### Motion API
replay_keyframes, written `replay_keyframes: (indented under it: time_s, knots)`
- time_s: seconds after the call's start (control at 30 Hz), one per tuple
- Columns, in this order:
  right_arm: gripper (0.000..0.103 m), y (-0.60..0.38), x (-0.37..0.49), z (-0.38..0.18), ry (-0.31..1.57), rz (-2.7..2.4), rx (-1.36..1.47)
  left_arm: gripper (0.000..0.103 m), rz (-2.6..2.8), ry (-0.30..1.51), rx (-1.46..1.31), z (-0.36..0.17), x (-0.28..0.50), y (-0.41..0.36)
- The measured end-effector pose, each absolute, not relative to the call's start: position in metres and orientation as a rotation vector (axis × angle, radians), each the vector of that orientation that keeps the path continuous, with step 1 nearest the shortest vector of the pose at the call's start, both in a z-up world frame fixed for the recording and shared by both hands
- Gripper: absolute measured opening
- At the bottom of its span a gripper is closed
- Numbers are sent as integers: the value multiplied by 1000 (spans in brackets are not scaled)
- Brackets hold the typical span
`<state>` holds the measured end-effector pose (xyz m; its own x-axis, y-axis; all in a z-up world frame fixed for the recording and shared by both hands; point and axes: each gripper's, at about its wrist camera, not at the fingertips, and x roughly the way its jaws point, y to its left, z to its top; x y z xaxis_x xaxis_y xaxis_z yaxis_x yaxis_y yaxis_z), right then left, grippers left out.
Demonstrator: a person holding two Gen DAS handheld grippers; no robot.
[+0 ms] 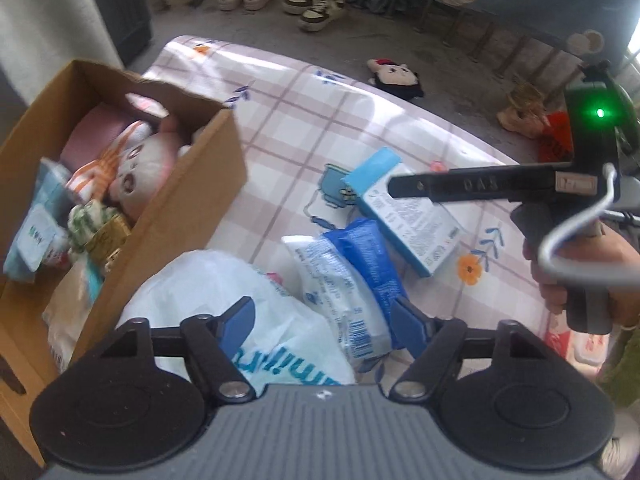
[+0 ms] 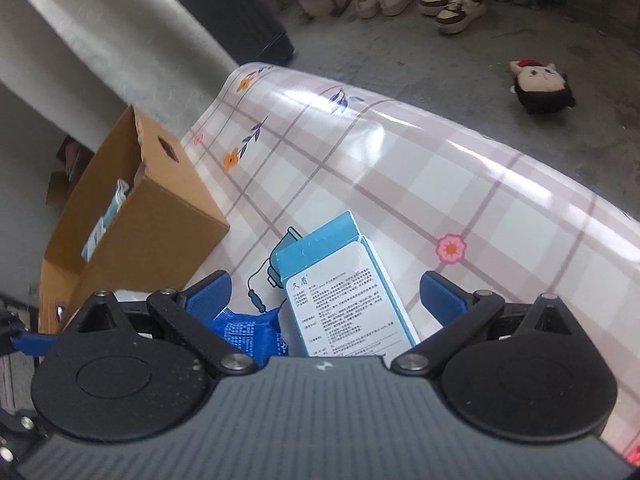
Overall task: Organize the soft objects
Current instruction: 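Grasp the light-blue medicine box with the right gripper while the left gripper grasps the blue-and-white packet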
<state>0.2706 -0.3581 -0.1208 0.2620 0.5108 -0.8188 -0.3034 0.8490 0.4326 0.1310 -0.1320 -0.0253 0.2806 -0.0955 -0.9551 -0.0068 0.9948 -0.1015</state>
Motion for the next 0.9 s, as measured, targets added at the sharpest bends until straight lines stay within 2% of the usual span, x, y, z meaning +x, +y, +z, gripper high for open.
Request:
replay_keyframes:
  time_s: [0.07,0.23,0.47,0.57,0.67,0.9]
  knots:
    - [99,-350,273,-129,1189,619,127,67,-15,1276,-101,-23,128,-124]
    - [94,-339,274,-142,1209,722,-5,67,83,1233,-120,-11,123,-104]
    - [72,-333,260,-149,1183,771,-169,67,129,1213,-127,-3,138,-96]
    - [71,-345,253,-148,1203,748,-153,70,67,1224,-137,-4,150,-107]
    - [71,-363,237,-147,1225,692,-124,80,-51,1277,-136,-15,166,-126]
    - [71,-402,170,-145,1287,531,-34,85,-160,1473,40,-71,203,-183]
